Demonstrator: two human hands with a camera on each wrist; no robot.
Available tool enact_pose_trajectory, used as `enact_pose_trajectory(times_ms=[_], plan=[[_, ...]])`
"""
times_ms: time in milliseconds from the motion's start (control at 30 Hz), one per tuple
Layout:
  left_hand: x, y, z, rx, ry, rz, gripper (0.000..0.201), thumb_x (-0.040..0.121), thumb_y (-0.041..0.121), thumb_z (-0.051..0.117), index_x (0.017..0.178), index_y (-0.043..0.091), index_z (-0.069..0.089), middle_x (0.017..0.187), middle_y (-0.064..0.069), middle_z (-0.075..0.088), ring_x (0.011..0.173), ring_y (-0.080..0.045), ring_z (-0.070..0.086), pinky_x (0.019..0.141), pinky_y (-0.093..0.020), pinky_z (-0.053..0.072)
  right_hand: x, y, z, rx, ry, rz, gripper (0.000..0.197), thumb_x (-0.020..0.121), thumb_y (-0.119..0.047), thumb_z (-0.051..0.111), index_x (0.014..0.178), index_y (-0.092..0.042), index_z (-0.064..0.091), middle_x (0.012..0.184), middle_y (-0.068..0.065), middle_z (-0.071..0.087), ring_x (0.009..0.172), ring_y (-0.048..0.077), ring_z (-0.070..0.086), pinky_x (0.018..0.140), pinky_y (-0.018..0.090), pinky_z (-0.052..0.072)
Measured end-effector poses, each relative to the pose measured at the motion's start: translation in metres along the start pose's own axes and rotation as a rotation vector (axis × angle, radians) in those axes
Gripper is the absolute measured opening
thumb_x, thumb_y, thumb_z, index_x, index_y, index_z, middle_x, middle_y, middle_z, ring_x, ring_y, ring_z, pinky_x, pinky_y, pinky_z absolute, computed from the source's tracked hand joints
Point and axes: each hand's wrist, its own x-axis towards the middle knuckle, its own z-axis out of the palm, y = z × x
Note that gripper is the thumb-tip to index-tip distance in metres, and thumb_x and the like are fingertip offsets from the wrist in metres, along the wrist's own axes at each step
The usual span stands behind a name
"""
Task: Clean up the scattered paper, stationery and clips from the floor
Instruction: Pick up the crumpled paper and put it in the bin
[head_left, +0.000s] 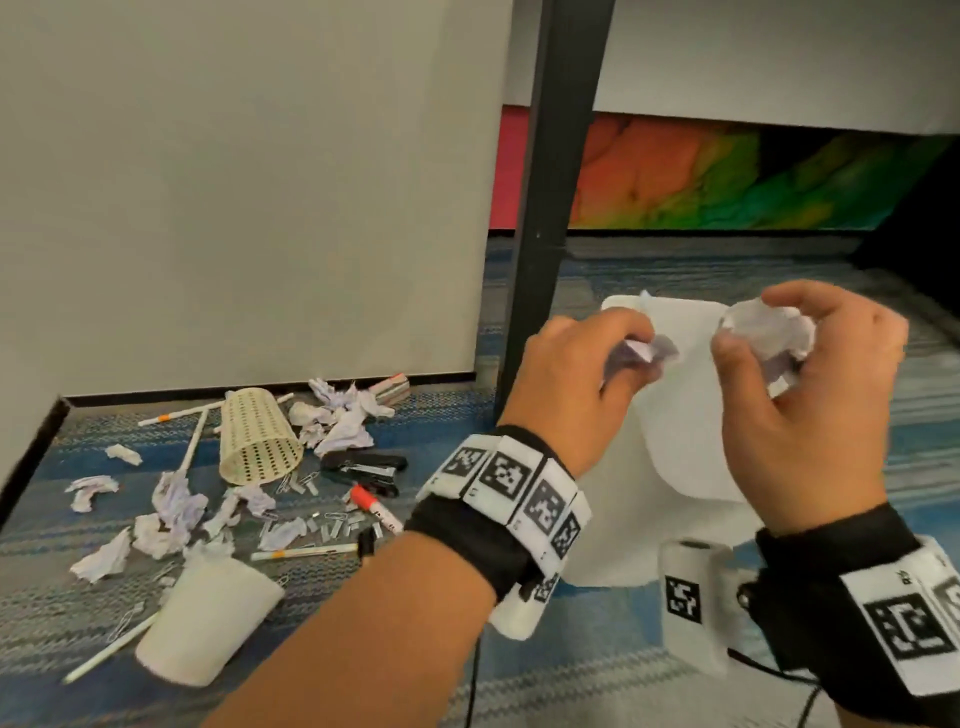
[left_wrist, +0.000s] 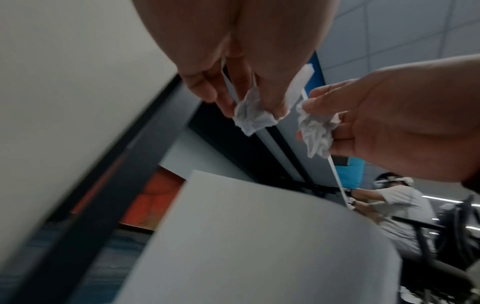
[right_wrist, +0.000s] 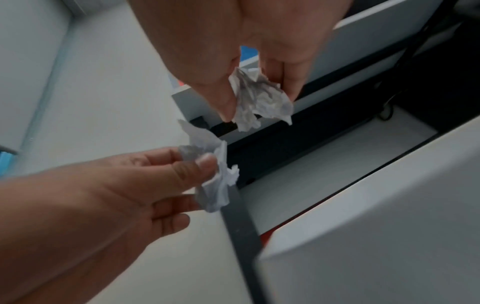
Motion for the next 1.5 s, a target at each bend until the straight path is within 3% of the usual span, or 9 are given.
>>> enact_pose_trajectory(times_ms=[167,300,433,633,967,1100,1200,1367,1500], plan=[[0.001,-0.003,0.029,-0.039,-0.238,-0.019,0.039,0.091,0.027,0.055,0.130,0.023,0.052,0.146,-0.006,0.041,0.133,-0.022,0.041,0.111,-0.045,0.030,-0.002,0.022,-0.018,-0.112,-0.030,0.082,0.027,0.091,-0.022,0.056,0.116,-0.012,0.056,0.118,0.013,0.051,0.108,0.009,0.038,0.089,0.002,0.023],[-0.017,-0.030,0.007,-0.066,-0.065,0.001,0.031,0.093,0.029,0.051,0.122,0.022,0.058,0.125,0.000,0.061,0.118,-0.017,0.053,0.102,-0.042,0.040,-0.020,-0.005,-0.003,0.028,-0.027,0.014,0.014,0.092,-0.022,0.053,0.106,-0.022,0.056,0.101,-0.010,0.048,0.099,0.017,0.052,0.081,0.030,0.042],[-0.047,-0.086,-0.036,0.119,0.014,-0.085,0.017,0.091,0.027,0.051,0.100,0.022,0.064,0.094,0.003,0.067,0.091,-0.015,0.058,0.083,-0.037,0.046,-0.052,-0.046,0.052,0.295,-0.223,-0.078,0.017,0.086,-0.016,0.055,0.099,-0.028,0.053,0.092,-0.010,0.050,0.082,0.003,0.052,0.072,0.012,0.040],[-0.123,-0.177,-0.136,0.473,-0.056,-0.449,0.015,0.089,0.025,0.052,0.096,0.023,0.065,0.086,0.006,0.065,0.083,-0.013,0.057,0.079,-0.030,0.046,-0.123,-0.066,0.178,0.304,-0.806,-0.085,0.019,0.085,-0.013,0.056,0.102,-0.022,0.058,0.097,-0.007,0.045,0.077,-0.001,0.045,0.073,0.006,0.033],[-0.224,-0.281,-0.253,0.811,-0.085,-1.146,0.012,0.087,0.026,0.052,0.094,0.024,0.061,0.093,-0.003,0.068,0.089,-0.028,0.062,0.077,-0.033,0.048,-0.189,-0.105,0.355,-0.042,-1.476,-0.356,0.050,0.089,-0.009,0.045,0.138,-0.022,0.039,0.137,0.006,0.043,0.125,0.030,0.044,0.101,0.041,0.042],[-0.242,-0.310,-0.250,0.736,-0.081,-1.180,0.020,0.087,0.026,0.054,0.107,0.024,0.055,0.101,-0.004,0.062,0.096,-0.028,0.059,0.085,-0.038,0.049,-0.201,-0.099,0.385,-0.220,-1.495,-0.609,0.059,0.087,-0.013,0.050,0.141,-0.026,0.031,0.137,0.007,0.046,0.124,0.031,0.041,0.098,0.041,0.038],[-0.236,-0.325,-0.241,0.688,-0.058,-1.127,0.018,0.088,0.018,0.052,0.106,0.021,0.055,0.104,-0.007,0.058,0.094,-0.030,0.058,0.082,-0.036,0.047,-0.198,-0.098,0.390,-0.225,-1.443,-0.566,0.062,0.086,-0.019,0.053,0.143,-0.024,0.028,0.132,0.008,0.050,0.121,0.031,0.043,0.097,0.039,0.035],[-0.230,-0.343,-0.219,0.517,-0.368,-1.073,0.054,0.084,0.000,0.052,0.130,0.028,0.044,0.122,-0.006,0.045,0.112,-0.026,0.051,0.095,-0.036,0.044,-0.188,-0.116,0.400,-0.035,-1.368,-0.354,0.047,0.084,-0.008,0.049,0.128,-0.024,0.041,0.118,0.012,0.040,0.096,0.037,0.055,0.079,0.040,0.046],[-0.229,-0.352,-0.213,0.559,-0.495,-1.023,0.048,0.089,0.013,0.054,0.132,0.030,0.046,0.120,-0.004,0.043,0.109,-0.024,0.051,0.095,-0.032,0.043,-0.188,-0.126,0.419,-0.238,-1.406,-0.473,0.063,0.085,-0.014,0.052,0.142,-0.024,0.025,0.126,0.016,0.033,0.108,0.038,0.047,0.092,0.043,0.040]])
